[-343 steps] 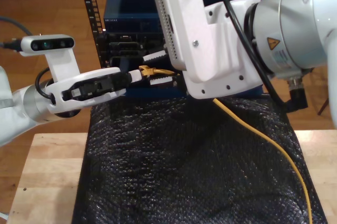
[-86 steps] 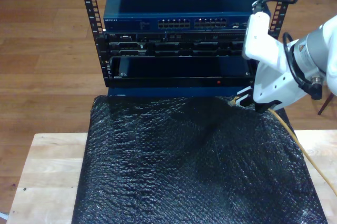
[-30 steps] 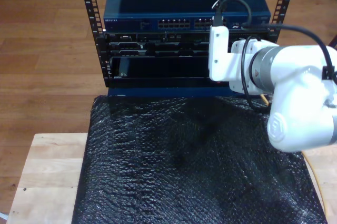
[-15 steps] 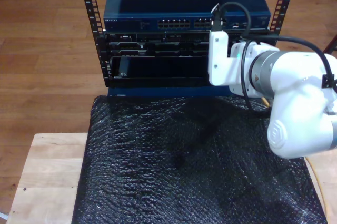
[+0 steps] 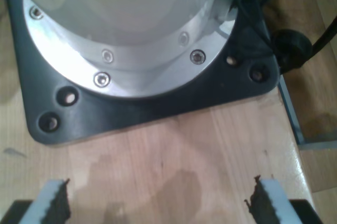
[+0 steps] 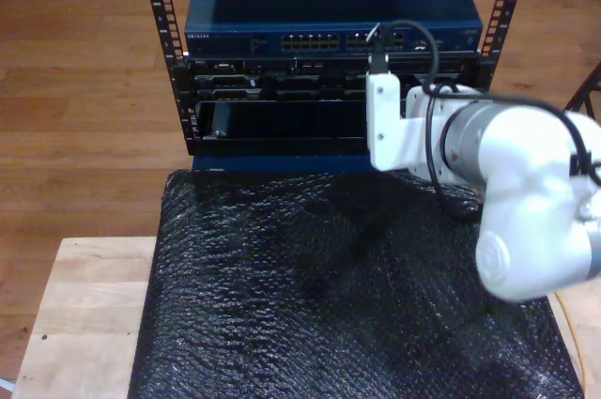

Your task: Grab the cable and plug it in

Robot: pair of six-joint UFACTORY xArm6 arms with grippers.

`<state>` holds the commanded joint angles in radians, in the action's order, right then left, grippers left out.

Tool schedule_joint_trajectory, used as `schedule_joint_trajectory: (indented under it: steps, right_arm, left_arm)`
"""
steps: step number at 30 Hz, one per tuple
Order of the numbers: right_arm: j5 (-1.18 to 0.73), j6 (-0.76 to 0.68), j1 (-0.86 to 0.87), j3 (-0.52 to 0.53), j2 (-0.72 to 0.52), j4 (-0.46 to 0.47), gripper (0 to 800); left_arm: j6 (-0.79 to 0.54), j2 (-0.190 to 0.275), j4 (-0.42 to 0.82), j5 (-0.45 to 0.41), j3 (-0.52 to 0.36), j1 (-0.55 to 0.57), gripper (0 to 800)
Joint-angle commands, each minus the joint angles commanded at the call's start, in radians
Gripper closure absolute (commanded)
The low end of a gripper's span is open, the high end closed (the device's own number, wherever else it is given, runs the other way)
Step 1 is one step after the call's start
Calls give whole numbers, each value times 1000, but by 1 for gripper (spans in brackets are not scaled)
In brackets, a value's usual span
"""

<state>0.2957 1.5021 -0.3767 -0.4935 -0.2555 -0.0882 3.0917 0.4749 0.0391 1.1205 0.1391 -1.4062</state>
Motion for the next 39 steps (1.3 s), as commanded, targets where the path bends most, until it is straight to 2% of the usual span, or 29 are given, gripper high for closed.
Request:
schedule_joint_trajectory:
  steps: [8, 18, 39]
  right_arm:
    - [8, 6, -8, -2, 0, 18, 800]
    - [17, 8, -5, -21, 78, 23, 800]
    - [198, 6, -3, -95, 196, 21, 800]
  left_arm:
    - [0, 0, -2, 0, 0, 2, 0]
    - [0, 0, 0, 0, 0, 2, 0]
    - [0, 0, -2, 0, 0, 2, 0]
